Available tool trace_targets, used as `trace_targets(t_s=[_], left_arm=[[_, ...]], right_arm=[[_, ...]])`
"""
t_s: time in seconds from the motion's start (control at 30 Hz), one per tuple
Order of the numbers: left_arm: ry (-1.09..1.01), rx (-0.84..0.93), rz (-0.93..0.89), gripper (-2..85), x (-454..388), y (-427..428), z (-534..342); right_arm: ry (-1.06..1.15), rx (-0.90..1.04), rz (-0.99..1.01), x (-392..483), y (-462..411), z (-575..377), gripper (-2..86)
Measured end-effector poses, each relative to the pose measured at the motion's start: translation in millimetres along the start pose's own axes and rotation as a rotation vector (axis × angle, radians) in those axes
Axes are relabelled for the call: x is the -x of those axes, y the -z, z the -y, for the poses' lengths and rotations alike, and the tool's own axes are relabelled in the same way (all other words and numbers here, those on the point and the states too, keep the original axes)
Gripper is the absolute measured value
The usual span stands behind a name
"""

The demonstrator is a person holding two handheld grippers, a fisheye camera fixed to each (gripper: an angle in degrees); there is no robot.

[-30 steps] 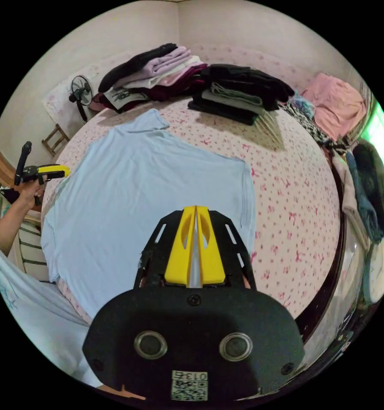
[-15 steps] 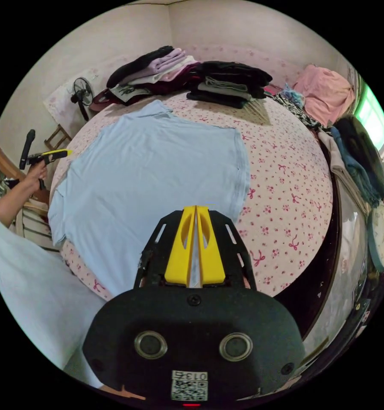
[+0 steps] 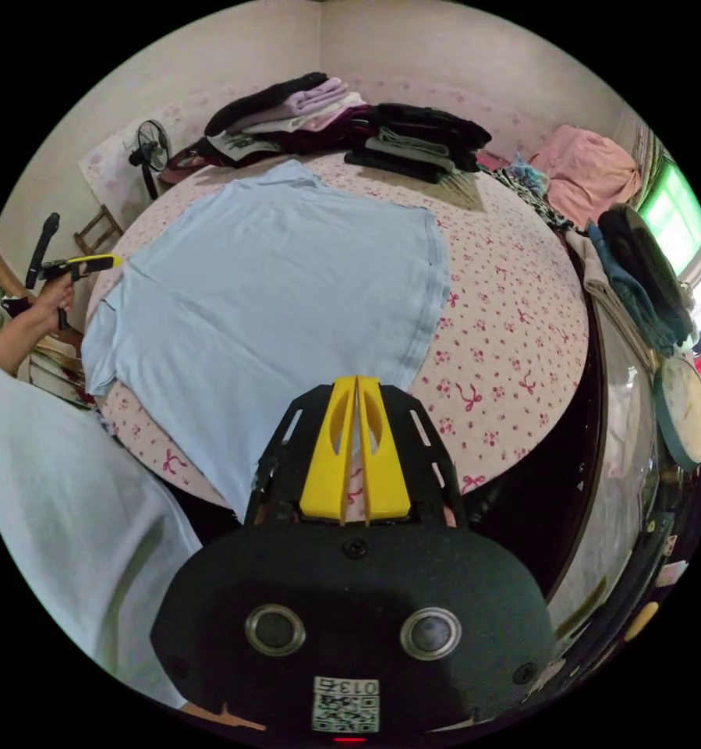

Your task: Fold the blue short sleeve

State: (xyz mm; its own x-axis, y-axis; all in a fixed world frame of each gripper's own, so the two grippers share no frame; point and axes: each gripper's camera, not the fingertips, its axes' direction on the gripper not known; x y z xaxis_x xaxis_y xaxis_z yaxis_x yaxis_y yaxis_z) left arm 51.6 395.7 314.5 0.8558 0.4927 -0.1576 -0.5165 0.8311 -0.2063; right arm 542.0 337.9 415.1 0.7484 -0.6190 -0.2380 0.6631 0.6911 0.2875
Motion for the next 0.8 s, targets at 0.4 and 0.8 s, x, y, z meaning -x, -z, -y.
trace_targets(t_s=[0.4,0.8], left_arm=[[-0.116,0.073,0.117,-0.3,-26.9,-12.8,-67.2],[-0.293,0.111,0.028,-0.1,-46.5,-28.8,-106.7]], right_arm=[[0.074,0.036,-0.010,35.6,8.3,-94.4,0.1],[0.146,0.047,0.129,55.0,23.2,-162.0,0.2]])
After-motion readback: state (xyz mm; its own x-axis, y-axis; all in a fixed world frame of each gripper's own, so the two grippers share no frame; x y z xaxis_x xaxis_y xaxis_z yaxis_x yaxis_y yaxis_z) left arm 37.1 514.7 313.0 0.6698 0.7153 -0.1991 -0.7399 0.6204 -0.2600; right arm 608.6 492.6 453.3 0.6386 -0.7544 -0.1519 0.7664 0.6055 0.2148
